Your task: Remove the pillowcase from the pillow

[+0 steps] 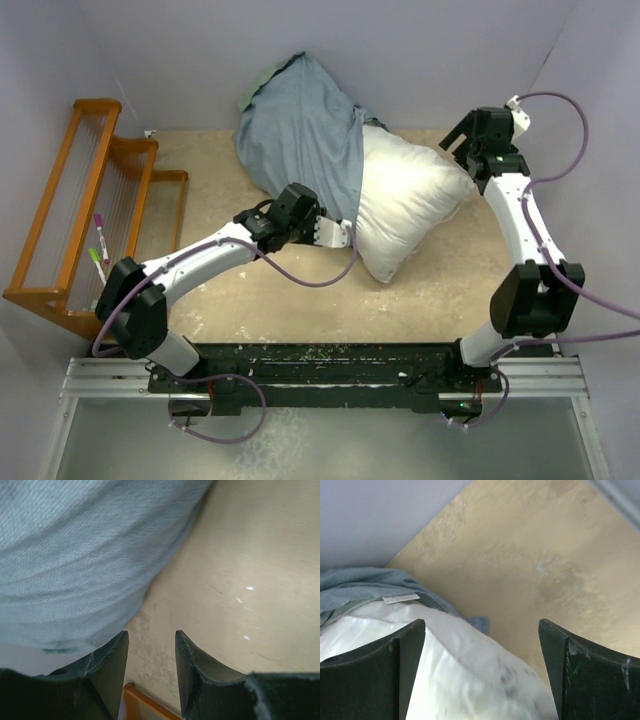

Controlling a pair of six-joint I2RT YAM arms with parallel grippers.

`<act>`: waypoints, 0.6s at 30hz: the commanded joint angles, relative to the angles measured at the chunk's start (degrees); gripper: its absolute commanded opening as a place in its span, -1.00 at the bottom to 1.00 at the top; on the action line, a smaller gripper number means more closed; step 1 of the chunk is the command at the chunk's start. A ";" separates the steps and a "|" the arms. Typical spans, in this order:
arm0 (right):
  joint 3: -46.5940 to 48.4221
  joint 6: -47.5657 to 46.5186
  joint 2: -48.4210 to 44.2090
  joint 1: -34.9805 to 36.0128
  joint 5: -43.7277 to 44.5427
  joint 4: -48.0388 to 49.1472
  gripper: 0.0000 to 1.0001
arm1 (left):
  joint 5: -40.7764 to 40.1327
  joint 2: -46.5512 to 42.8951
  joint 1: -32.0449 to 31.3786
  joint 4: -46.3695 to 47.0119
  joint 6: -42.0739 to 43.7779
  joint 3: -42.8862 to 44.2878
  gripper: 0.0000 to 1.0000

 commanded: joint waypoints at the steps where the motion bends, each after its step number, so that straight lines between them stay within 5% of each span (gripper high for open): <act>1: -0.81 -6.72 -9.05 0.10 8.48 -0.37 0.95 | -1.10 2.57 4.13 16.40 4.68 -1.40 -0.07; 8: -10.19 -3.75 -24.62 -0.25 4.15 -3.40 1.00 | -0.93 7.86 4.61 32.27 11.38 -8.36 -0.18; 15: -40.62 5.07 -40.81 0.63 -21.55 11.52 0.99 | -1.96 13.75 5.30 32.43 1.77 0.75 -0.99; 18: -48.63 7.05 -43.24 7.07 -22.95 19.67 1.00 | -1.81 12.60 5.26 33.91 1.09 0.27 -1.00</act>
